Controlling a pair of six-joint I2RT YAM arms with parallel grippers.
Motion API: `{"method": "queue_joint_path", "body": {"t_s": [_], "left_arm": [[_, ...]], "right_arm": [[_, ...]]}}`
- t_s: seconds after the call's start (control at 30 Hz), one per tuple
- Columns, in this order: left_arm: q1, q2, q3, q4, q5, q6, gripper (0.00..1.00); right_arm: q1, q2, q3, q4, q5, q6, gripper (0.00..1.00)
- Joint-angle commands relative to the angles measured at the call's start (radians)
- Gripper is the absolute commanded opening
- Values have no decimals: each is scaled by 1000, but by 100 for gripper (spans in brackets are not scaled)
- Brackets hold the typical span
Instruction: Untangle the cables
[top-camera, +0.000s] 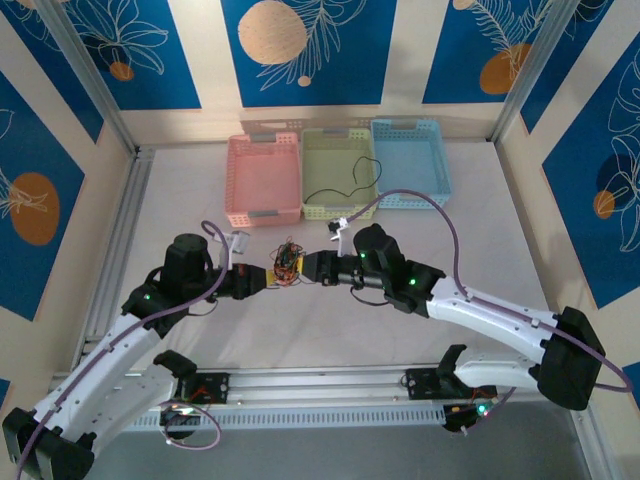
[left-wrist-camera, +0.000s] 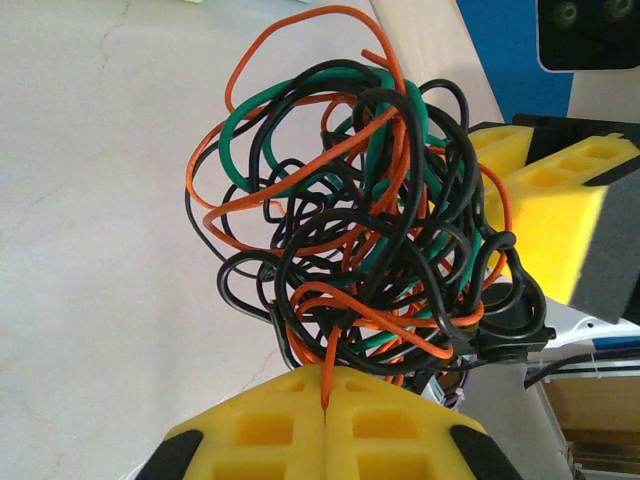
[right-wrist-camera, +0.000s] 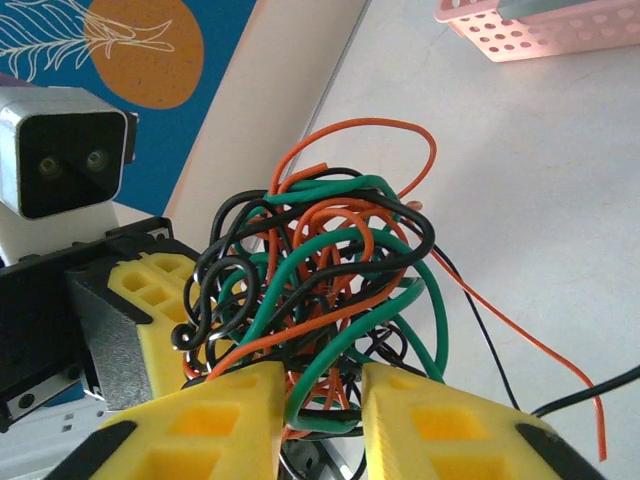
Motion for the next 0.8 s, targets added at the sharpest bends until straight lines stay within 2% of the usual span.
{"method": "queue_joint_path", "body": {"t_s": [0.0,0.1,0.2,0.33,0.5,0.77], "left_arm": [[-7,-11,13,20,34,5,0],[-9,-10,11,22,33,5,0],[-10,-10,13,18,30,8,0],[-8,-13,12,16,20,10,0],[-9,-4,22,-29,-33,43,0],[-9,-33,25,-88,-139,48,0]], "right_arm": [[-5,10,32,26,-22,-4,25],[-6,15,29,33,-28,-6,23],[-7,11,23,40,-29,-11,17],[-18,10,19,41,-49,-23,0],[-78,-13,-19,47,-79,-31,0],[-271,-121,-122,-16,-125,-47,0]]}}
